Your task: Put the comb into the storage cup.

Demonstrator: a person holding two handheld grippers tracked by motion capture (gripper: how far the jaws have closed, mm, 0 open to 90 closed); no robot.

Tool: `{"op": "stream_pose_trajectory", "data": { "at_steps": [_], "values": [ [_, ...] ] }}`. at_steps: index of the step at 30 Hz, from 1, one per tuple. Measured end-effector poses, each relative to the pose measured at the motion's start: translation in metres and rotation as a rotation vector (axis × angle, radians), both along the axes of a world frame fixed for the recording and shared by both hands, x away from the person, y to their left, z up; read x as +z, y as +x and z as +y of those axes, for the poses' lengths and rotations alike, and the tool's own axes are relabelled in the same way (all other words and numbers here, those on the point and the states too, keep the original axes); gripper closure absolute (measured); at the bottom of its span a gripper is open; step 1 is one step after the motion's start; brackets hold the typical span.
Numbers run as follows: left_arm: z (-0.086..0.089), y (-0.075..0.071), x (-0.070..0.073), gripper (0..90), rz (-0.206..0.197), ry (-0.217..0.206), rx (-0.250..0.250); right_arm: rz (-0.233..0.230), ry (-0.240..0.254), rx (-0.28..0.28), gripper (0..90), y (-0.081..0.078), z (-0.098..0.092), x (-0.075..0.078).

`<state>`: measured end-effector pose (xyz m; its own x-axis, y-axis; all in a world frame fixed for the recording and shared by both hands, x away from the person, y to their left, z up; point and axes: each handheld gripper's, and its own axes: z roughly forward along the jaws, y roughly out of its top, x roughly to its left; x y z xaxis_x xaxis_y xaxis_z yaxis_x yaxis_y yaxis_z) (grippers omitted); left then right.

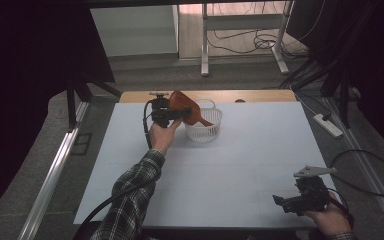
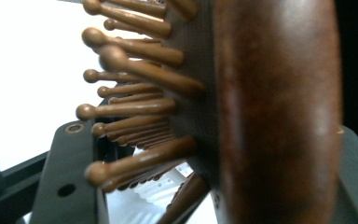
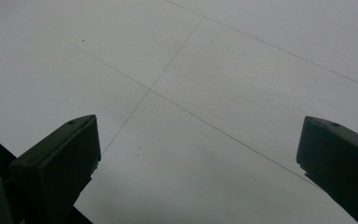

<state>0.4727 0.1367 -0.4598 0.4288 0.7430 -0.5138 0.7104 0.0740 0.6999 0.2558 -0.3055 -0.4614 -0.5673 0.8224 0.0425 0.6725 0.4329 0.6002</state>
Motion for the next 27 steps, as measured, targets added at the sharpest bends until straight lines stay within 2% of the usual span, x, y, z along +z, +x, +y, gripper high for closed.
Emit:
{"op": "stream_pose_trajectory", "data": {
  "at_steps": [5, 18, 27],
  "values": [
    [-0.0015, -0.0002, 0.0005, 36.1, -0.005, 0.035, -0.006, 0.000, -0.002, 0.003, 0.0, 0.0001, 0.0001, -0.0001],
    [-0.0001, -0.0010, 0.0041, 33.9, -0.024, 0.060, -0.001, 0.001, -0.005, 0.003, 0.0, 0.0000, 0.0002, -0.0002],
    [0.0022, -0.0023, 0.0097, 31.6, -0.032, 0.109, -0.009, -0.001, -0.008, 0.004, 0.0, -0.0001, 0.0005, -0.0002]
  ]
}}
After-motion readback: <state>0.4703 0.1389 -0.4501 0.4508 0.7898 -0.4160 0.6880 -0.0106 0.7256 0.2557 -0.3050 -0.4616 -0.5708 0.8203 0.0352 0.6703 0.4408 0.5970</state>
